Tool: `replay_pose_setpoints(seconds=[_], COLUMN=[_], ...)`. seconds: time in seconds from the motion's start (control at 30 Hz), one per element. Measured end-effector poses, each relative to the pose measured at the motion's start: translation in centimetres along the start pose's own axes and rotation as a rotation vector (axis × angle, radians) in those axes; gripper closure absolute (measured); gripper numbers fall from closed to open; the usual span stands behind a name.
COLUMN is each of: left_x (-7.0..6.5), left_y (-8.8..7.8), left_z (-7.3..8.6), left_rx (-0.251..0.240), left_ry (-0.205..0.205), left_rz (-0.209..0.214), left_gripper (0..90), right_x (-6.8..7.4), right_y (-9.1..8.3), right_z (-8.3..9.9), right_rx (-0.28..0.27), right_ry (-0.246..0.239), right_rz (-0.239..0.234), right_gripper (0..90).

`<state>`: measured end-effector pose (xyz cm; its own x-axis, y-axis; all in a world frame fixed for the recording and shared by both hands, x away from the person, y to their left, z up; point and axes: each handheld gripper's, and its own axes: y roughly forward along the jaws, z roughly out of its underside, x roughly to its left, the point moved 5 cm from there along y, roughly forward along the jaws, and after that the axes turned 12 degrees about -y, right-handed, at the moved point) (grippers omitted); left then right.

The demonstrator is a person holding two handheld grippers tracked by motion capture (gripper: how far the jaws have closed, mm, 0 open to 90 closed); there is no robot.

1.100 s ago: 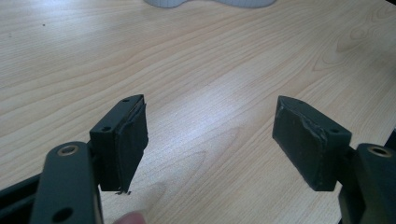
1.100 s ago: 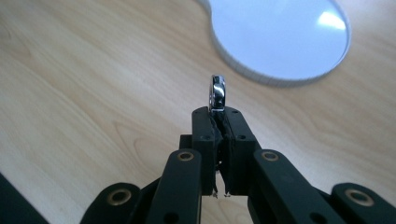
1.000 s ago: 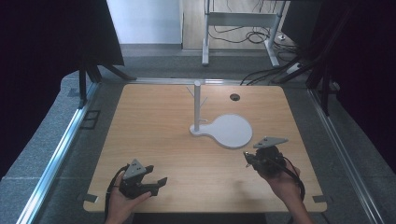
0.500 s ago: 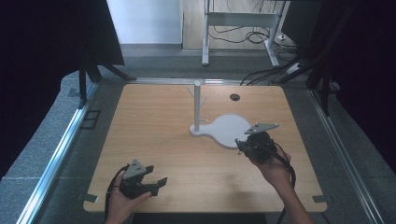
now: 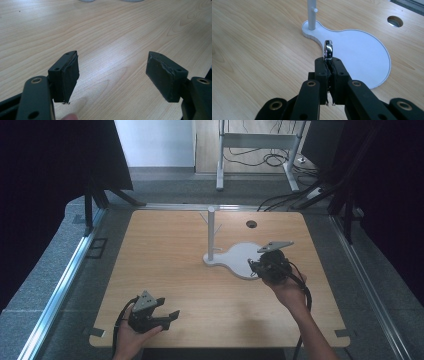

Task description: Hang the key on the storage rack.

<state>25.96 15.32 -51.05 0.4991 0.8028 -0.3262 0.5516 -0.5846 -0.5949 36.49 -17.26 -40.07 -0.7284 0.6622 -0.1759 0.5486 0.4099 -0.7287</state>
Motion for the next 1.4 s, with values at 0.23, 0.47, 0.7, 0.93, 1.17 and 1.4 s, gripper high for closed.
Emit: replay_pose_setpoints(seconds=[0.23, 0.47, 0.7, 0.93, 1.17, 1.4], left_x=[-0.1, 0.0, -0.1, -0.1, 0.0, 0.1], left_y=[0.2, 0.2, 0.3, 0.3, 0.2, 0.2], left_z=[0.1, 0.1, 0.1, 0.2, 0.2, 0.2], left_rx=[0.009, 0.009, 0.014, 0.021, 0.020, 0.021], left_ry=[0.005, 0.003, 0.007, 0.006, 0.008, 0.003], left_rz=[0.001, -0.001, 0.001, 0.003, 0.004, 0.003], left_gripper=[27.1, 27.1, 27.1, 27.1, 27.1, 27.1], right_x=[-0.1, -0.2, -0.6, -1.2, -1.8, -2.2], right_y=[0.5, 0.9, 1.3, 1.9, 2.9, 3.9], right_z=[-0.6, -1.1, -1.7, -3.1, -3.8, -4.5], right_rx=[-0.010, -0.008, -0.013, -0.013, -0.007, -0.011], right_ry=[0.004, 0.003, 0.005, -0.003, 0.000, 0.007], right_rz=[-0.006, -0.004, 0.009, 0.018, 0.021, 0.013], right_gripper=[85.0, 85.0, 84.9, 84.9, 84.9, 84.9])
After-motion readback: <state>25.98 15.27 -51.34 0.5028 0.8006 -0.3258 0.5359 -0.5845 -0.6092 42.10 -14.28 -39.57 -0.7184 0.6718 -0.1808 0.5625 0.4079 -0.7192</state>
